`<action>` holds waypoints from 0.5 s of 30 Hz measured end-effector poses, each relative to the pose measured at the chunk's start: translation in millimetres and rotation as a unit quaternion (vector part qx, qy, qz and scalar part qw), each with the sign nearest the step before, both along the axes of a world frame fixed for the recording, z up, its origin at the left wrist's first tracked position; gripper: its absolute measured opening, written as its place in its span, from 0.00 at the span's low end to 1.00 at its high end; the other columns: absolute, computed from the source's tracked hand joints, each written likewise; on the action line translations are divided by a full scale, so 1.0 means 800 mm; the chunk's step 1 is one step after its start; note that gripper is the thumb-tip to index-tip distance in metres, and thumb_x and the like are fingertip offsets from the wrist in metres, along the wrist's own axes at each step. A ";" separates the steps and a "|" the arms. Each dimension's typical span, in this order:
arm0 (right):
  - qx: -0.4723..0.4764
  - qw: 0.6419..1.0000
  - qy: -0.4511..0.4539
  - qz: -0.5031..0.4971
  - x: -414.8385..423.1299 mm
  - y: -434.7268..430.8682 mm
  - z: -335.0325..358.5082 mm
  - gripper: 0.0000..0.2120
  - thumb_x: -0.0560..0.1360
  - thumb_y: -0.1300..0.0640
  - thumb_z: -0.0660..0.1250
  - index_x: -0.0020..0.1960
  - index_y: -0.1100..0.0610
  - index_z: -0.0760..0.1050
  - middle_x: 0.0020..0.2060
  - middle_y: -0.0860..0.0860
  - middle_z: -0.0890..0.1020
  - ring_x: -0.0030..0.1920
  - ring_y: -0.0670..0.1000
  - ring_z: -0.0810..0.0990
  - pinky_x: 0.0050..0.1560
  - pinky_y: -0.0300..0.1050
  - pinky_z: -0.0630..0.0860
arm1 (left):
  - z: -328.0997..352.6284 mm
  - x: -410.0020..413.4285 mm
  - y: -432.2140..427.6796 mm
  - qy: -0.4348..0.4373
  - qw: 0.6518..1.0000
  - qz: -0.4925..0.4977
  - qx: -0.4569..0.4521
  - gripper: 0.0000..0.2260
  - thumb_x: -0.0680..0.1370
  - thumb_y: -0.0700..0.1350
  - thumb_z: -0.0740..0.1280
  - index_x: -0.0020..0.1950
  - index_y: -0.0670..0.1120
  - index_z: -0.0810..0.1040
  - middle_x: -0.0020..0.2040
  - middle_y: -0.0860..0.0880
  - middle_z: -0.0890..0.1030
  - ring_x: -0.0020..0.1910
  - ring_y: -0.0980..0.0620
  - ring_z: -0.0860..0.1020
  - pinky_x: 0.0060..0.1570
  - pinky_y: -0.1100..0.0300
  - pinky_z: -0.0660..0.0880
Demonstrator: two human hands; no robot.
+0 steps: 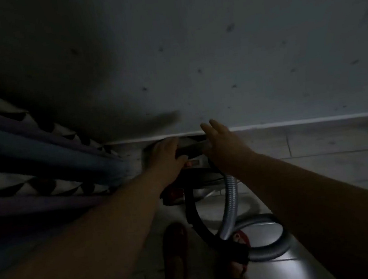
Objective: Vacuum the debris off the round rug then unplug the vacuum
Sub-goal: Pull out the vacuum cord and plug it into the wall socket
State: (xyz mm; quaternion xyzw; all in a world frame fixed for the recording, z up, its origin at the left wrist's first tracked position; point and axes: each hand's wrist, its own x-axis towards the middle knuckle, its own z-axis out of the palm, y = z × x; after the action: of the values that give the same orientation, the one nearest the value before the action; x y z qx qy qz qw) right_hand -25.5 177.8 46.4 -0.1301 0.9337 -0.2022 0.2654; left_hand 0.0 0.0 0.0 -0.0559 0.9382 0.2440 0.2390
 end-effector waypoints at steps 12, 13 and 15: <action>0.211 0.974 -0.073 0.040 -0.002 0.017 -0.199 0.36 0.80 0.49 0.61 0.80 0.48 0.43 0.79 0.55 0.48 0.78 0.61 0.48 0.71 0.62 0.60 | -0.209 -0.022 -0.010 -0.145 0.986 -0.081 -0.004 0.37 0.75 0.49 0.69 0.77 0.45 0.51 0.77 0.44 0.53 0.75 0.43 0.54 0.74 0.53 0.55; 0.221 0.971 -0.078 0.044 -0.005 0.015 -0.207 0.35 0.80 0.49 0.61 0.80 0.48 0.45 0.78 0.55 0.51 0.77 0.62 0.52 0.69 0.61 0.63 | -0.219 -0.025 -0.009 -0.149 0.985 -0.088 -0.004 0.38 0.75 0.49 0.69 0.77 0.45 0.51 0.77 0.44 0.53 0.75 0.43 0.54 0.74 0.53 0.55; 0.235 0.967 -0.095 0.036 -0.011 0.009 -0.215 0.33 0.80 0.51 0.61 0.79 0.48 0.49 0.77 0.55 0.55 0.73 0.64 0.59 0.61 0.59 0.70 | -0.234 -0.030 -0.007 -0.158 0.981 -0.109 -0.010 0.38 0.75 0.48 0.69 0.78 0.46 0.49 0.77 0.44 0.53 0.75 0.43 0.53 0.74 0.52 0.55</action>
State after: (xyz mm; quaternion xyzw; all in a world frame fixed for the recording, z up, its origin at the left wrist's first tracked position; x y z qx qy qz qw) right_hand -34.2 184.9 -126.0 -0.0779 0.9200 0.0215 0.3835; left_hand -24.1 -5.4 -187.0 0.0063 0.8914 0.1955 0.4089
